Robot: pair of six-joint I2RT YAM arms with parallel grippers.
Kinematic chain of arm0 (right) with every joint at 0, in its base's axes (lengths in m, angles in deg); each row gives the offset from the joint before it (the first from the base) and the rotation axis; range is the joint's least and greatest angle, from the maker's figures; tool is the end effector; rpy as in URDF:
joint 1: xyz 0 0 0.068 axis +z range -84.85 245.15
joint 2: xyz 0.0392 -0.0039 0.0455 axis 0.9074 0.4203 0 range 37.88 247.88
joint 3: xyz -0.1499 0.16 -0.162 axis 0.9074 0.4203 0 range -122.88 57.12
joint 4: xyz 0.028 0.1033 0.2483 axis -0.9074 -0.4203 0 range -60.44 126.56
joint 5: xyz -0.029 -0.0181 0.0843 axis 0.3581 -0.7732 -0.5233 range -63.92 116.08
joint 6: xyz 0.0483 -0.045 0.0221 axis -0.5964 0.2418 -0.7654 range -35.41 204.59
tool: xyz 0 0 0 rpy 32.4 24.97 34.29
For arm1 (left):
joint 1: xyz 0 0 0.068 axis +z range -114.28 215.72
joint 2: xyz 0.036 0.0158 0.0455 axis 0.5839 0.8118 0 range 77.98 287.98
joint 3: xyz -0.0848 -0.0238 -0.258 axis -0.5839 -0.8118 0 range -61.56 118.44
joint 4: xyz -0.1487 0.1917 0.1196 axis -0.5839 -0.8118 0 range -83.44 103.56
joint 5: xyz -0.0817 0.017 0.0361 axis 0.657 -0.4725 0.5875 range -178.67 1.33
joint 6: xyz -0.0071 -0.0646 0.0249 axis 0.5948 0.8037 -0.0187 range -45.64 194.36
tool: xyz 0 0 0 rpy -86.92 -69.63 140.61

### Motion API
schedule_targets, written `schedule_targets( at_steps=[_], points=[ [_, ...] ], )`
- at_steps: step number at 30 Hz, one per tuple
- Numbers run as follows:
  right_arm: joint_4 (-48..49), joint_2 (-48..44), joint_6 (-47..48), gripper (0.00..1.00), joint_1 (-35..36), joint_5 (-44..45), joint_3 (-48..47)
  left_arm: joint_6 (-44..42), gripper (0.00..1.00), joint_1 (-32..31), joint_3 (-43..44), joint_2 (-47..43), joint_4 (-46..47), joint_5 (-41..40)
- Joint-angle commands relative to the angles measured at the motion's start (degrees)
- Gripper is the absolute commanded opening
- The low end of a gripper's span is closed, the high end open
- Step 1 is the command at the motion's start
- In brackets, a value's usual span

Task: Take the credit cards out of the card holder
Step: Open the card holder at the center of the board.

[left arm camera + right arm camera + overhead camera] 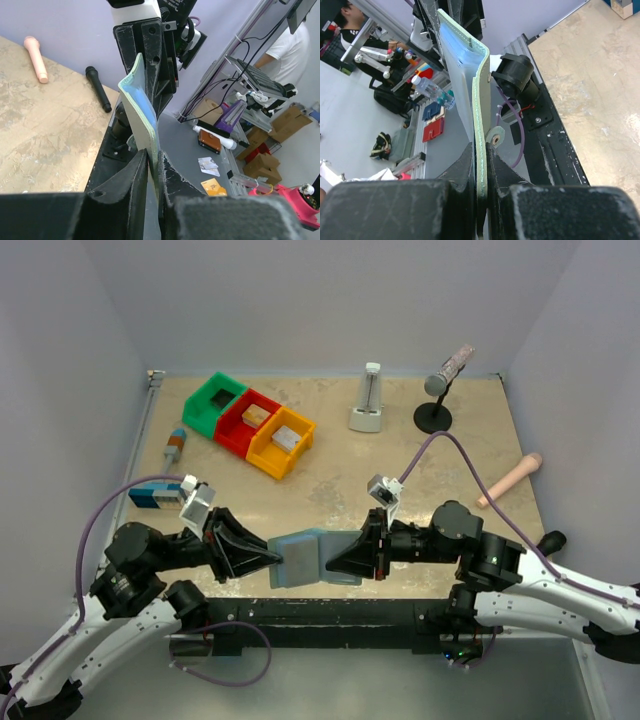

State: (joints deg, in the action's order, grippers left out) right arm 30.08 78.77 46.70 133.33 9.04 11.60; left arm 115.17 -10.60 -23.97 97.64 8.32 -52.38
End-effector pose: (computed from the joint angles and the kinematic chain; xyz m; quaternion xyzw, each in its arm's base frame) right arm 0.0579 0.1895 0.3624 -0.2850 0.6589 0.6137 0.3287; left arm 0.0532 -0.1043 0.3640 0.2715 0.5812 -0.6524 0.4036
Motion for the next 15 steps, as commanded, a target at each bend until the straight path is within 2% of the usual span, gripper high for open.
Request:
schedule_targets(
  at_steps=[1, 8, 9, 11, 13, 15],
  points=[
    [2.35, -0.10, 0.18, 0.00, -0.07, 0.78, -1.86, -1.79, 0.14, -0.26, -0.14, 0.29, 1.19, 1.15],
    [0.60, 0.77, 0.10, 0.00, -0.07, 1.83, -2.73, -2.58, 0.00, -0.26, 0.30, 0.82, 0.14, 0.62],
    [0.07, 0.78, 0.01, 0.05, -0.07, 2.09, -2.91, -2.67, 0.00, -0.26, 0.47, 0.91, -0.21, 0.36],
    [-0.55, 0.69, -0.17, 0.25, -0.15, 2.71, -3.09, -2.94, 0.00, -0.26, 0.91, 0.82, -1.61, -0.78],
    [-0.99, 0.25, -0.60, 0.40, -0.16, 3.76, -2.91, -3.02, 0.00, -0.34, 1.70, 0.99, -3.28, -2.80],
    [-1.43, -0.36, -0.87, 0.49, -0.15, 5.34, -2.47, -3.37, 0.00, -0.26, 2.75, 1.26, -5.56, -4.64]
  ],
)
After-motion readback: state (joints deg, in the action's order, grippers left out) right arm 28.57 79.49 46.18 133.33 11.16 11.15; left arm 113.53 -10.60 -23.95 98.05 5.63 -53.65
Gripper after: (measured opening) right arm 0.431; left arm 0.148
